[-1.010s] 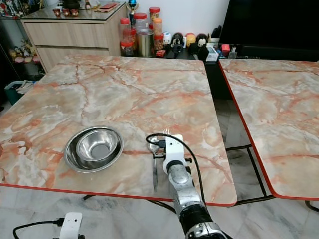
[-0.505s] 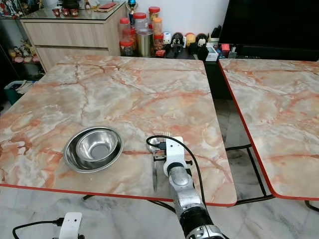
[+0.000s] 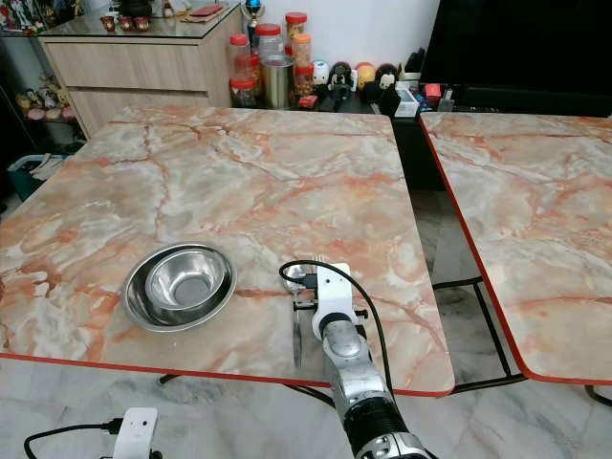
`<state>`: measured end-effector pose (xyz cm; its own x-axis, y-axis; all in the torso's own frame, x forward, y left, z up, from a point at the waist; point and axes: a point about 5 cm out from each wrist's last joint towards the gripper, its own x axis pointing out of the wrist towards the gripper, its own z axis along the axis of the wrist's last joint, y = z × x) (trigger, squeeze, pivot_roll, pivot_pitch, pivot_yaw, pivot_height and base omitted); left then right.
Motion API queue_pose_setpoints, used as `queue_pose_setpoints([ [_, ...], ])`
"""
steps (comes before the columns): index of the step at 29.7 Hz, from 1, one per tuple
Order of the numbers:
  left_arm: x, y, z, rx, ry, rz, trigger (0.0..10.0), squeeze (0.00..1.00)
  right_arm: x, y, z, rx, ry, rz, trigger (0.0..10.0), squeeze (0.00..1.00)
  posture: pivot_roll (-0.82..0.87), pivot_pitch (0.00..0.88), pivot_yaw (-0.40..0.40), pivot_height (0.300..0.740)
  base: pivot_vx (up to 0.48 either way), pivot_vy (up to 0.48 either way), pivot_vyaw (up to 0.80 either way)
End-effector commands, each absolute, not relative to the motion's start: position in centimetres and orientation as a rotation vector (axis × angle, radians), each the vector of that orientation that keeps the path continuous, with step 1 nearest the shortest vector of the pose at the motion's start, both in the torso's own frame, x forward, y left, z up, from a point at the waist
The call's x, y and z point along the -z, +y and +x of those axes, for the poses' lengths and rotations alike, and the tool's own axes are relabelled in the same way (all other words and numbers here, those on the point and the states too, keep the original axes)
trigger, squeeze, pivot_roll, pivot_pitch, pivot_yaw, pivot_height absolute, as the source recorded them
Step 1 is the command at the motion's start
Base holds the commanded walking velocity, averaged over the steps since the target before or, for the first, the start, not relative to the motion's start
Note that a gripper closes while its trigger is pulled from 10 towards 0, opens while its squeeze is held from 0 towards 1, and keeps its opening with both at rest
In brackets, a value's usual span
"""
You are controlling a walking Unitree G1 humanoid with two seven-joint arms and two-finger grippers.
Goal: Setting the table
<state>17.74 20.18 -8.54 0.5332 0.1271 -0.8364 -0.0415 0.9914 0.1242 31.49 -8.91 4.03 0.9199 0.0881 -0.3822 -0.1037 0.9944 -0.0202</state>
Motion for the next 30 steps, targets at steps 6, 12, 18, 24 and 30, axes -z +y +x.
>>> queue_pose_setpoints([
  [6,8.5,20.5,17.8,-0.105,1.002,0.092,10.0,0.0,-4.7,-8.7,31.8,-0.102,0.373,-0.029,10.0,0.95,-0.01,0.005,-0.016,0.74,0.0,0.0,0.0],
  [12,8.4,20.5,17.8,-0.106,1.002,0.094,10.0,0.0,-4.7,-8.7,31.9,-0.096,0.371,-0.027,10.0,1.0,-0.01,0.004,-0.014,0.74,0.0,0.0,0.0],
  [18,8.4,20.5,17.9,-0.106,0.999,0.093,10.0,0.0,-5.1,-8.8,32.1,-0.084,0.349,-0.021,10.0,0.0,-0.01,0.002,-0.013,0.74,0.0,0.0,0.0],
  [24,8.4,20.6,18.0,-0.106,0.995,0.098,10.0,0.0,-9.3,-8.3,33.2,-0.109,0.07,0.033,10.0,0.0,-0.02,0.0,-0.006,0.74,0.0,0.0,0.0],
  [30,8.3,20.7,18.1,-0.109,0.986,0.102,10.0,0.0,-11.1,-7.8,33.4,-0.138,-0.04,0.06,10.0,0.0,-0.01,0.0,-0.006,0.74,0.0,0.0,0.0],
])
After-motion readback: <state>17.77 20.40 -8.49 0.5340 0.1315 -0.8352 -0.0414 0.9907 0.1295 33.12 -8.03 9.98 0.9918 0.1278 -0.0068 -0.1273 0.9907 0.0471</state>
